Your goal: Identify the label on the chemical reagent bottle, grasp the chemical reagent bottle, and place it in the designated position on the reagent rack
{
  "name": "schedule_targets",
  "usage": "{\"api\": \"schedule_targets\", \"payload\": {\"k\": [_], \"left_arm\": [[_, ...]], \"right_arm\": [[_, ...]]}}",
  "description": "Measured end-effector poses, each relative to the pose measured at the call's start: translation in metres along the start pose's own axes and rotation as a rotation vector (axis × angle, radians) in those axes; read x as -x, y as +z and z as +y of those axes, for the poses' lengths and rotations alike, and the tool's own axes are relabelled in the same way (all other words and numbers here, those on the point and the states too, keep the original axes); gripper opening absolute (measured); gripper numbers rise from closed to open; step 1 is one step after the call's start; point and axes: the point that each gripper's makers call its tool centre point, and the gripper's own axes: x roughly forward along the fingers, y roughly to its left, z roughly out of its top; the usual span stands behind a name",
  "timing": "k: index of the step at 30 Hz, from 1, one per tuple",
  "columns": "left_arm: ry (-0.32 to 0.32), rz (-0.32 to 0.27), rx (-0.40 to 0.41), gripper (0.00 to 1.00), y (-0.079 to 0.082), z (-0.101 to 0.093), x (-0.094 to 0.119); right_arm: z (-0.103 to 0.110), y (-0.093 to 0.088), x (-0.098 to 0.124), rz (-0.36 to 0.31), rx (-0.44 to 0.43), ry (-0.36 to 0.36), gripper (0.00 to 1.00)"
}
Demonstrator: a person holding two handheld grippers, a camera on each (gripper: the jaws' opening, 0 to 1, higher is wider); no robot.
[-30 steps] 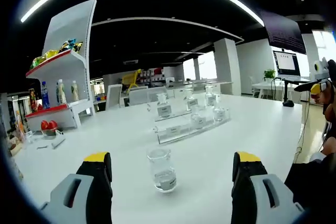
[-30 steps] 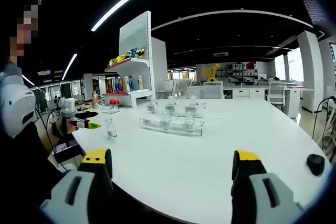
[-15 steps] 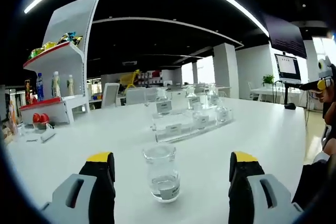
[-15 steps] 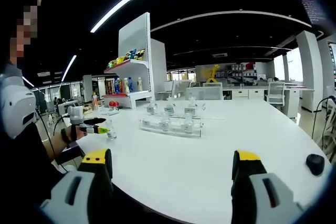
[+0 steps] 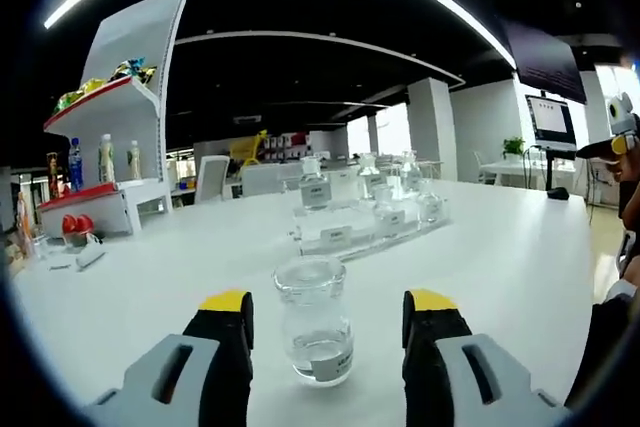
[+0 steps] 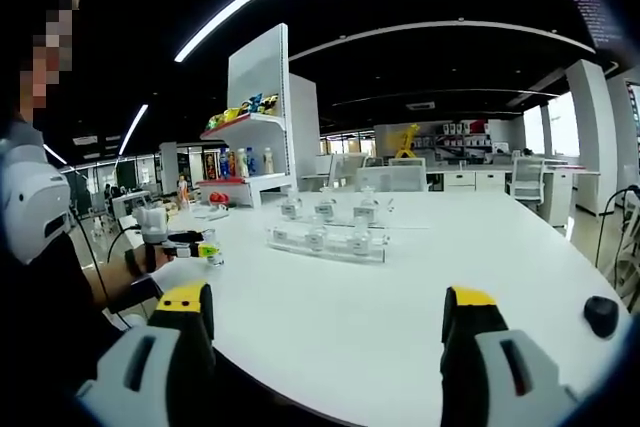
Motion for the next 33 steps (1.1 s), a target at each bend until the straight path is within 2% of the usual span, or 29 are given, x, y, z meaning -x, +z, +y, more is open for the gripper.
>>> {"api": "schedule_targets", "payload": {"k": [9, 14, 20, 29, 33], "left_arm": [[-0.002, -0.025, 0.018, 0.43, 0.002, -0.003, -0.003], [0.0, -0.024, 0.025, 0.4, 0.003, -0.003, -0.005], [0.03, -0.028, 0.031, 0.31, 0.003, 0.003, -0.004], [0.048, -0.022, 0.014, 0.28, 0.001, 0.007, -0.005], [0.059, -0.025, 0.04, 0.26, 0.002, 0.008, -0.005]], "right_arm": [[-0.002, 0.0, 0.0, 0.001, 0.001, -0.003, 0.92], [-0.001, -0.002, -0.001, 0.005, 0.001, -0.001, 0.91], [-0.002, -0.003, 0.0, 0.003, -0.002, -0.004, 0.91], [-0.004, -0.003, 0.001, 0.0, -0.005, -0.011, 0.91], [-0.004, -0.004, 0.001, 0.002, -0.003, -0.009, 0.91]]}}
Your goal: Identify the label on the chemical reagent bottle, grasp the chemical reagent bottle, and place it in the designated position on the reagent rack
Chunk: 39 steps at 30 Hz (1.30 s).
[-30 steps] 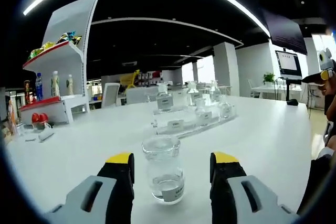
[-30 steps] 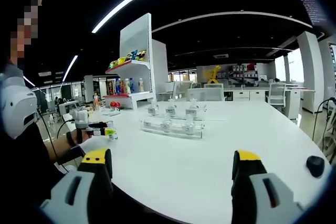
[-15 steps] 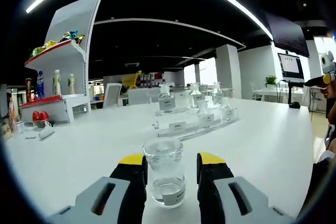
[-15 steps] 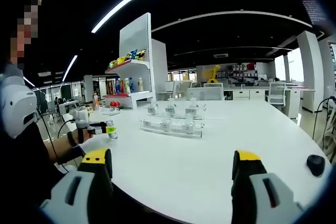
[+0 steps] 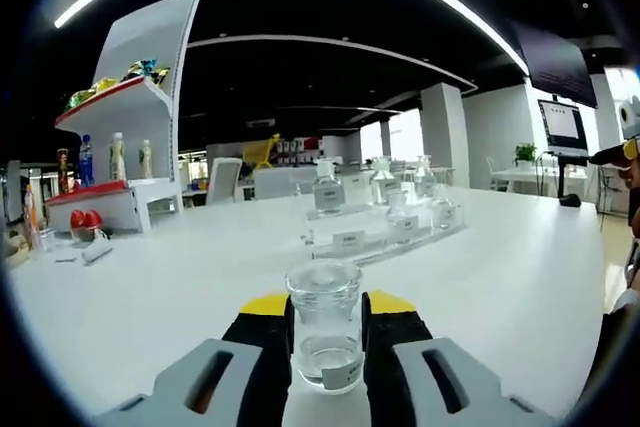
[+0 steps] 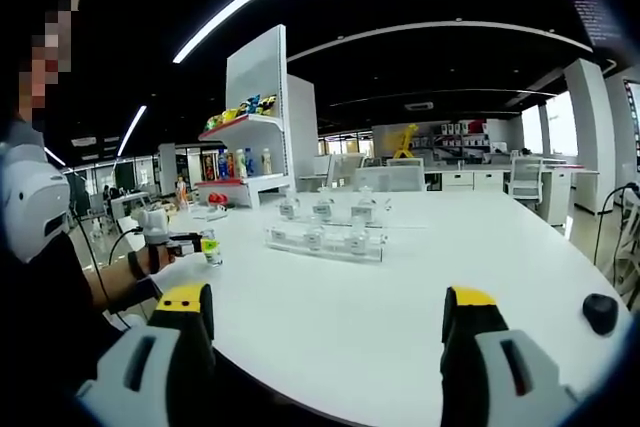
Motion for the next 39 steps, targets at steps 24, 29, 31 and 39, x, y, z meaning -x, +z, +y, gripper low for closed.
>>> {"api": "schedule_targets", "payload": {"k": [24, 29, 31, 39], "left_arm": [[0.049, -0.016, 0.028, 0.23, 0.001, 0.008, 0.002], [0.046, -0.019, 0.036, 0.23, 0.003, 0.008, 0.004], [0.043, -0.025, 0.039, 0.23, 0.005, 0.007, 0.005], [0.031, -0.042, 0.036, 0.23, 0.017, 0.003, 0.009]], "right_arm": [[-0.003, -0.002, 0.0, 0.005, -0.003, -0.009, 0.91], [-0.001, -0.001, -0.001, 0.006, -0.001, -0.004, 0.91], [-0.001, -0.001, -0.001, 0.005, -0.001, -0.004, 0.91], [-0.001, -0.001, -0.001, 0.006, 0.003, -0.005, 0.91]]}}
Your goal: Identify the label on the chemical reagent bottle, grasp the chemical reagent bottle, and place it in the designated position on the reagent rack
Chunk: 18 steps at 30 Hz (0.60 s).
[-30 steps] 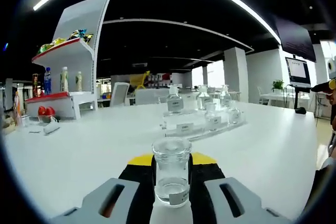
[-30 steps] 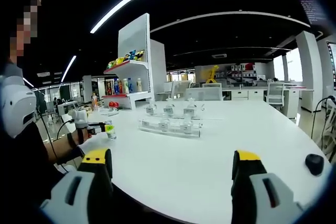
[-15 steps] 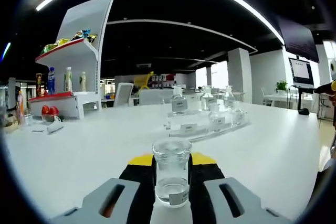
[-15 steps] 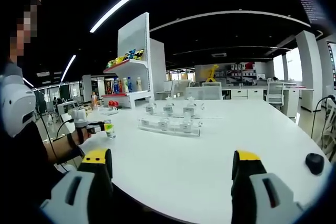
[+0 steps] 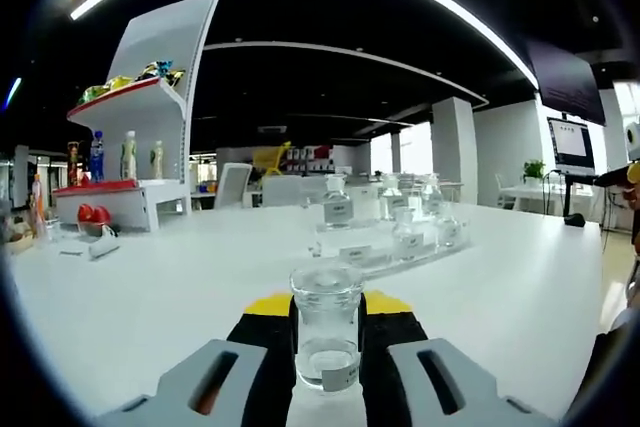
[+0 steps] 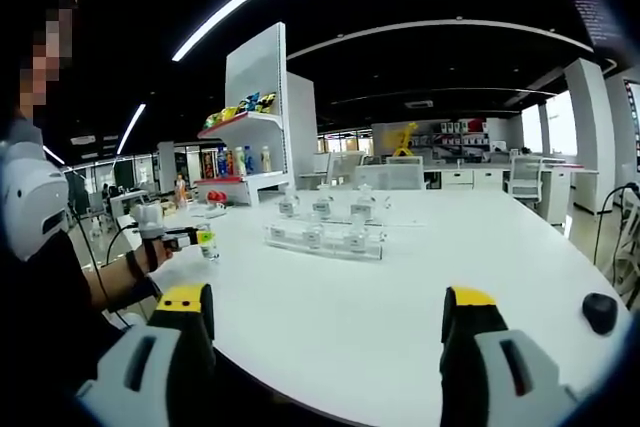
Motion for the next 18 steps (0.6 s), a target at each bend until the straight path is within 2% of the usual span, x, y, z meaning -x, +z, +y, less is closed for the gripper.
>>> {"api": "schedule_targets", "payload": {"k": [18], "left_arm": [[-0.057, -0.008, -0.016, 0.23, 0.024, -0.018, 0.011]], "right_arm": [[-0.001, 0.001, 0.003, 0.001, 0.009, -0.007, 0.91]]}}
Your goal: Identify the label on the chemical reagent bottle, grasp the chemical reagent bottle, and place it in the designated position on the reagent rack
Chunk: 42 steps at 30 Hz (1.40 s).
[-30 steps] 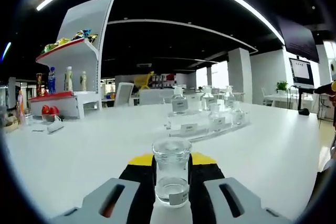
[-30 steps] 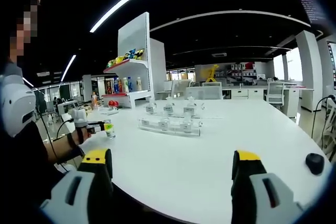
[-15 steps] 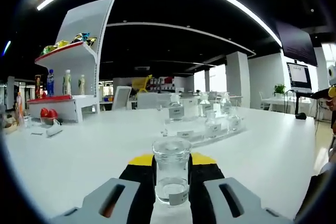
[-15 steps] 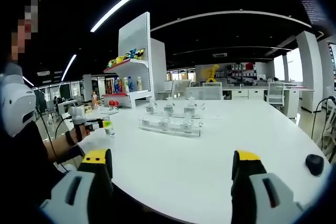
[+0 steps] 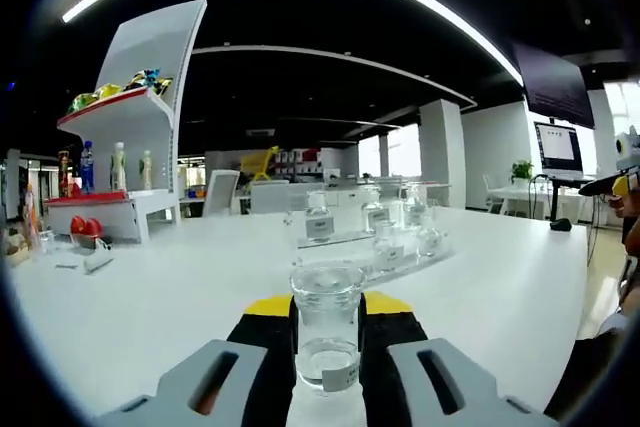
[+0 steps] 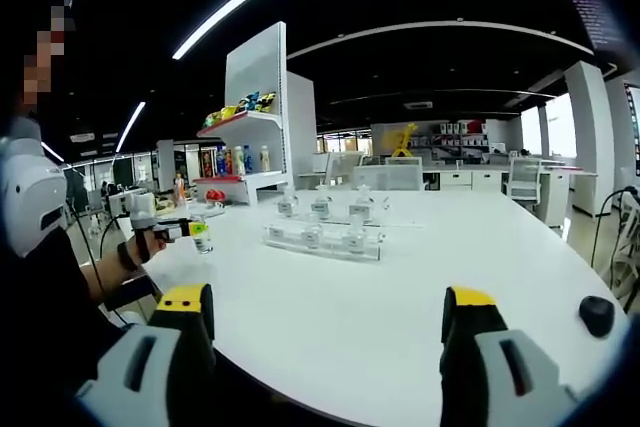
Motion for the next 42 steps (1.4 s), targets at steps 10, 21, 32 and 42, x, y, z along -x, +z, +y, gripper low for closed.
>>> {"api": "schedule_targets", "payload": {"k": [10, 21, 32, 42], "left_arm": [[-0.042, -0.008, -0.009, 0.23, 0.01, -0.011, 0.003], [-0.086, 0.005, -0.031, 0.23, 0.018, -0.025, -0.001], [-0.136, 0.027, -0.052, 0.23, 0.025, -0.041, -0.008], [-0.182, 0.034, -0.052, 0.23, 0.032, -0.052, -0.018]], "right_arm": [[0.0, 0.002, 0.001, 0.0, 0.005, -0.002, 0.91], [-0.001, -0.001, 0.001, 0.013, 0.007, -0.006, 0.91], [-0.006, 0.009, 0.01, 0.0, 0.023, -0.02, 0.91], [-0.009, 0.01, 0.011, 0.0, 0.017, -0.032, 0.91]]}}
